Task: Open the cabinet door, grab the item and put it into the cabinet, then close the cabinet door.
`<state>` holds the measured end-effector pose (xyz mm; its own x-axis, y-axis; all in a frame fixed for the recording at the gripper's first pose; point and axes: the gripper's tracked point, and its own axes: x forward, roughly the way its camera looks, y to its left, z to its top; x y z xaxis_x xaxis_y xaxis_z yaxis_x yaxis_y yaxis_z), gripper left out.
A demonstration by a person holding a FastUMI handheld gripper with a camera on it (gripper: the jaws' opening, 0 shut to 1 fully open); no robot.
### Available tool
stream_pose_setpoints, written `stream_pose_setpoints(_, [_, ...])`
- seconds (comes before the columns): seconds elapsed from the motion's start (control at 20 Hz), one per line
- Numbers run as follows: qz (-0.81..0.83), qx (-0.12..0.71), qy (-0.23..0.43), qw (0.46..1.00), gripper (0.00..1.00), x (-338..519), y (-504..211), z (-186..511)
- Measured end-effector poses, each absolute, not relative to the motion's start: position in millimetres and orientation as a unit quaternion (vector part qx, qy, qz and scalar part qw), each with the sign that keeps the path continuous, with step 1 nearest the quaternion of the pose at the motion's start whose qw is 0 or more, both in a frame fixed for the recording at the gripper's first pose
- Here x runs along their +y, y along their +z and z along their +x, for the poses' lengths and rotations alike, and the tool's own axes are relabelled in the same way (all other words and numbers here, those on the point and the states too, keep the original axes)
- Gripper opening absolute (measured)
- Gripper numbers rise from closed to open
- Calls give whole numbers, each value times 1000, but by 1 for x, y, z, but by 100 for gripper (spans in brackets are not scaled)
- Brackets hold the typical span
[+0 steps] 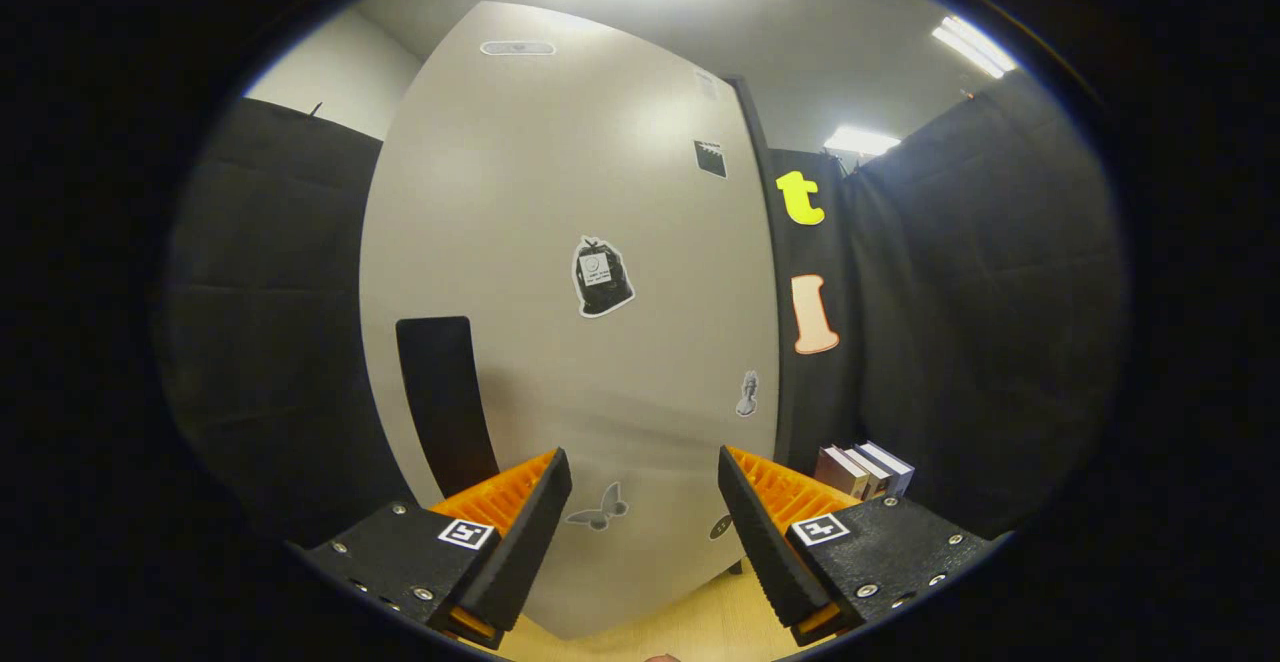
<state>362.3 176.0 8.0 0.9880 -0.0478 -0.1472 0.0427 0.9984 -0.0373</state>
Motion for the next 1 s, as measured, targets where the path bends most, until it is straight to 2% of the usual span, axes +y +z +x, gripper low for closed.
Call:
stream_pose_setpoints(0.35, [-19,77,-13,997,93,185,2,354])
stream_pose_setpoints(1.0, [-1,40,-18,999,93,158,27,268])
